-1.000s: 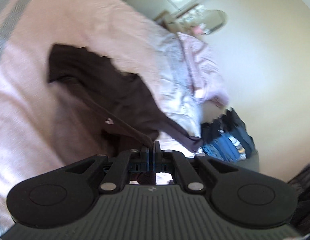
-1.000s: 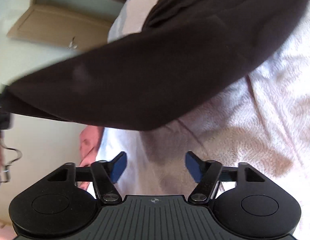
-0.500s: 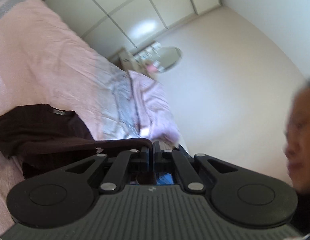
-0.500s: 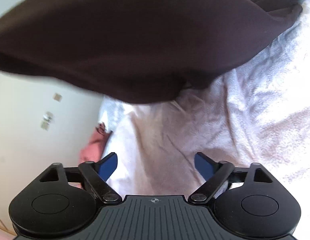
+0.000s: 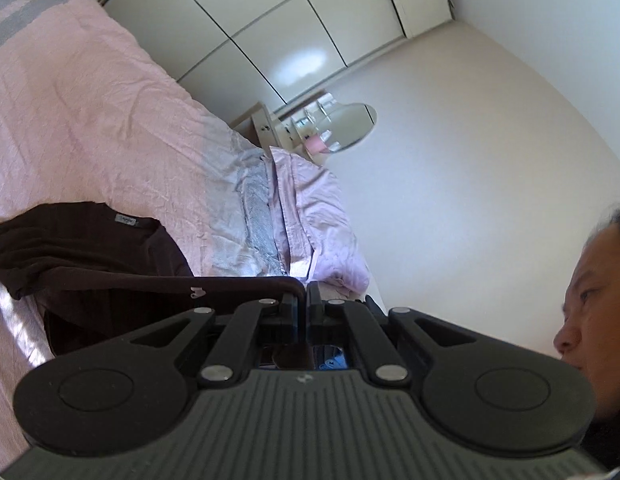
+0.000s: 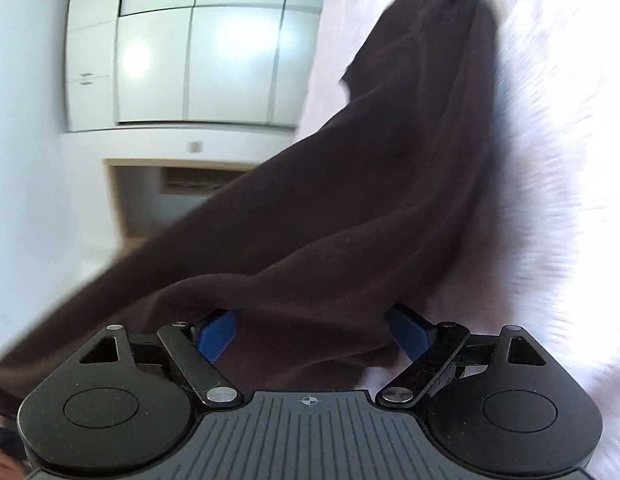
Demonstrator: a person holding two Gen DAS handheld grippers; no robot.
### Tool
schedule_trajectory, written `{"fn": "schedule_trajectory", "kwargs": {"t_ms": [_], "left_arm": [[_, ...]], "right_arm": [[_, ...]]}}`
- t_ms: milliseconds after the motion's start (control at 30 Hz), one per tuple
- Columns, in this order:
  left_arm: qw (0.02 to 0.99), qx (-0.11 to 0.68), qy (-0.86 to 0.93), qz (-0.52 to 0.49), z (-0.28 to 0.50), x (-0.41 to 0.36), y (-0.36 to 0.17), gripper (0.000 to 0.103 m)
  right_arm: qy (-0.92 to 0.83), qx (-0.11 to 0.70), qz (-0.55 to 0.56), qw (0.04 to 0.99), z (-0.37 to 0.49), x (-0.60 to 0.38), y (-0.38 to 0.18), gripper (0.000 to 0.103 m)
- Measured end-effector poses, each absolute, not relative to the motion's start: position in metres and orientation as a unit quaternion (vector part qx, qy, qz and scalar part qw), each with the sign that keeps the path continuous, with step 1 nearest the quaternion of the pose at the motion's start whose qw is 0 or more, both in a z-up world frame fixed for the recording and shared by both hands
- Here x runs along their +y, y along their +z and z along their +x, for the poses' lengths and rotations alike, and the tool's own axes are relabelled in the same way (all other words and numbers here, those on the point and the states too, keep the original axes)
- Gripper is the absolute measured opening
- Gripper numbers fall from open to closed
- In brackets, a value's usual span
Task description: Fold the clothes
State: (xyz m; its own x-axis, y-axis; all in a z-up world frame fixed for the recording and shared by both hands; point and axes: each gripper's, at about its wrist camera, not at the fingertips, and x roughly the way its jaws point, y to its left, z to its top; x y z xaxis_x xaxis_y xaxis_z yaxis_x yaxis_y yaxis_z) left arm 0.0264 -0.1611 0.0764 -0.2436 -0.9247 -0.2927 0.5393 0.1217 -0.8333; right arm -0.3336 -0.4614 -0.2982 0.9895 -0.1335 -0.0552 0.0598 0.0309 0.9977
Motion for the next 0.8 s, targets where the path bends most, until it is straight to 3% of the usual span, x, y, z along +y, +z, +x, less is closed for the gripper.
{"fn": "schedule_trajectory", "kwargs": {"t_ms": [33,67,167,267,400,500,567,633,667,700,800], "left_arm": [[0.582,0.473,-0.630,-0.204,0.026,-0.159,0.076,0.000],[0.585,0.476,-0.625,-0.203,0.026,-0.155,0.074,0.000],[0.594,0.492,-0.604,-0.200,0.031,-0.137,0.063,0.000],[0.583,0.524,-0.587,-0.202,0.033,-0.119,0.048,0.000],[0.579,0.557,-0.552,-0.223,0.033,-0.102,0.023,0.000],[0.579,0.557,-0.545,-0.241,0.037,-0.113,0.020,0.000],[0.576,0.552,-0.553,-0.239,0.038,-0.133,0.026,0.000],[0.571,0.549,-0.564,-0.235,0.040,-0.158,0.033,0.000],[0.566,0.551,-0.567,-0.233,0.042,-0.173,0.036,0.000],[0.560,0.555,-0.570,-0.229,0.044,-0.189,0.038,0.000],[0.545,0.558,-0.598,-0.184,0.044,-0.239,0.048,0.000]], "right_arm": [[-0.046,-0.031,0.699,0.713,-0.330,-0.466,-0.300,0.052],[-0.042,-0.026,0.697,0.715,-0.335,-0.471,-0.293,0.006],[-0.045,-0.026,0.696,0.716,-0.372,-0.486,-0.264,0.000],[-0.096,-0.005,0.671,0.735,-0.445,-0.503,-0.210,0.000],[-0.199,0.141,0.526,0.815,-0.509,-0.509,-0.120,0.000],[-0.216,0.228,0.446,0.838,-0.511,-0.491,-0.100,0.001],[-0.200,0.270,0.416,0.845,-0.502,-0.460,-0.115,0.008],[-0.187,0.287,0.398,0.851,-0.476,-0.426,-0.126,0.043],[-0.178,0.290,0.391,0.855,-0.465,-0.408,-0.131,0.080],[-0.169,0.290,0.384,0.860,-0.452,-0.390,-0.136,0.088],[-0.148,0.281,0.366,0.875,-0.389,-0.342,-0.150,0.088]]}}
